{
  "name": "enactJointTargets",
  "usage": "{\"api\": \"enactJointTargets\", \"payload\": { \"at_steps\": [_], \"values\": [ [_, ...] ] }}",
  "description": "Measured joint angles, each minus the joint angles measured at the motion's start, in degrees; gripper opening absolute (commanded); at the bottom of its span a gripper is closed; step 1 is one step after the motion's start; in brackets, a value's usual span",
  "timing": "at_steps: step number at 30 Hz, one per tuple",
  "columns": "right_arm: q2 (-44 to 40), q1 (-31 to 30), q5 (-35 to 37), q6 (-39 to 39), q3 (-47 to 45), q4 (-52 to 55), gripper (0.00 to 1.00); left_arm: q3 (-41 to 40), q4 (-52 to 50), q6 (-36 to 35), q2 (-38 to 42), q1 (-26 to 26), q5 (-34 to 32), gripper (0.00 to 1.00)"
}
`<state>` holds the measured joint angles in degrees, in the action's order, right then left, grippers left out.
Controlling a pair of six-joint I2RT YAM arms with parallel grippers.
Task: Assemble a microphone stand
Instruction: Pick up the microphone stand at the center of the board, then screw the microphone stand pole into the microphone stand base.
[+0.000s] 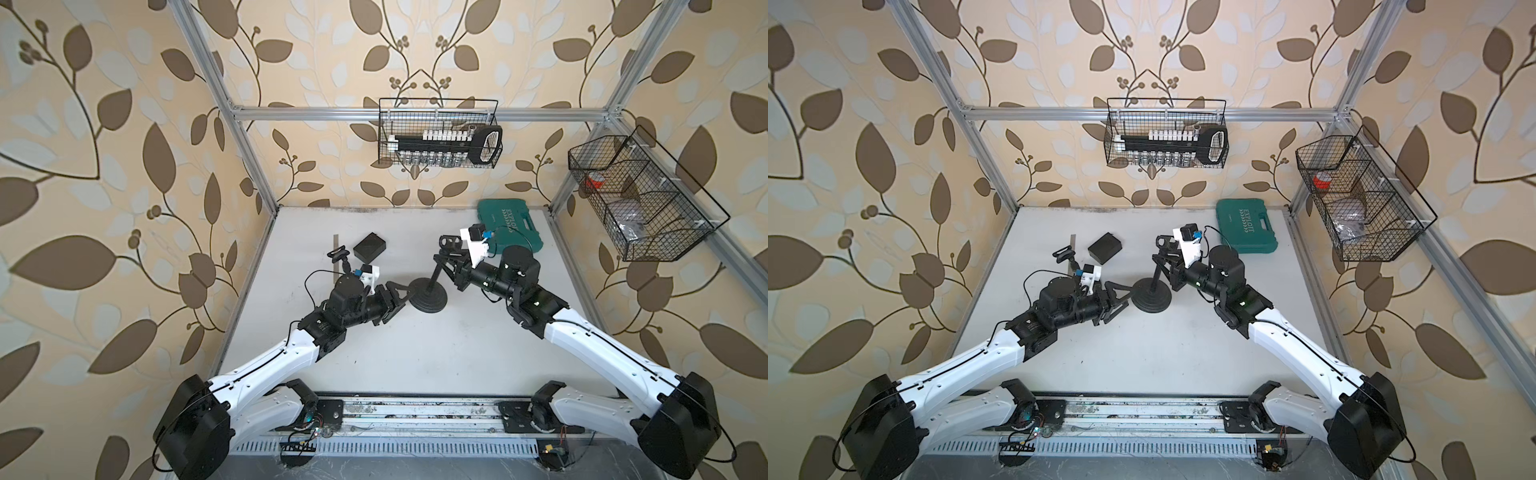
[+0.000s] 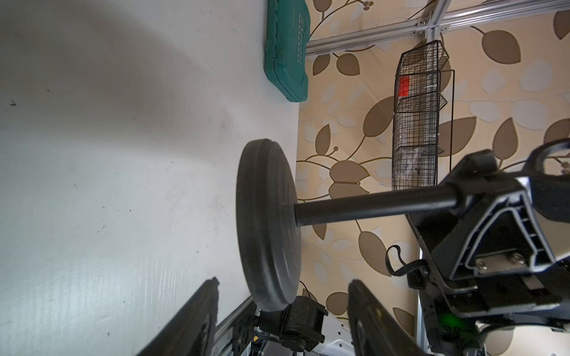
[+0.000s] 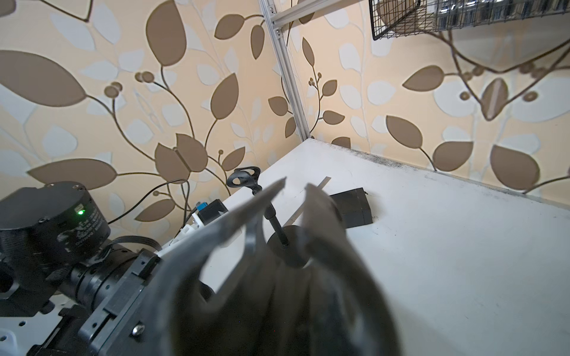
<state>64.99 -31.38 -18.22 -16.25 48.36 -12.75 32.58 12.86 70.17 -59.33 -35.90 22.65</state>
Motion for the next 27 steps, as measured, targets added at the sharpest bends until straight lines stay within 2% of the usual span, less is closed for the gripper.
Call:
{"api": "enactJointTargets", "payload": {
  "at_steps": [7, 27],
  "values": [
    [0.0, 0.0, -1.4, -1.5, 0.1, -3.3, 0.0, 0.0, 2.7, 2.5, -2.7, 0.0, 1.5, 0.62],
    [0.0, -1.7, -1.9, -2.9, 0.1, -8.2, 0.0, -1.6, 13.6, 7.6, -4.0, 0.0, 2.4, 0.32]
  ]
}}
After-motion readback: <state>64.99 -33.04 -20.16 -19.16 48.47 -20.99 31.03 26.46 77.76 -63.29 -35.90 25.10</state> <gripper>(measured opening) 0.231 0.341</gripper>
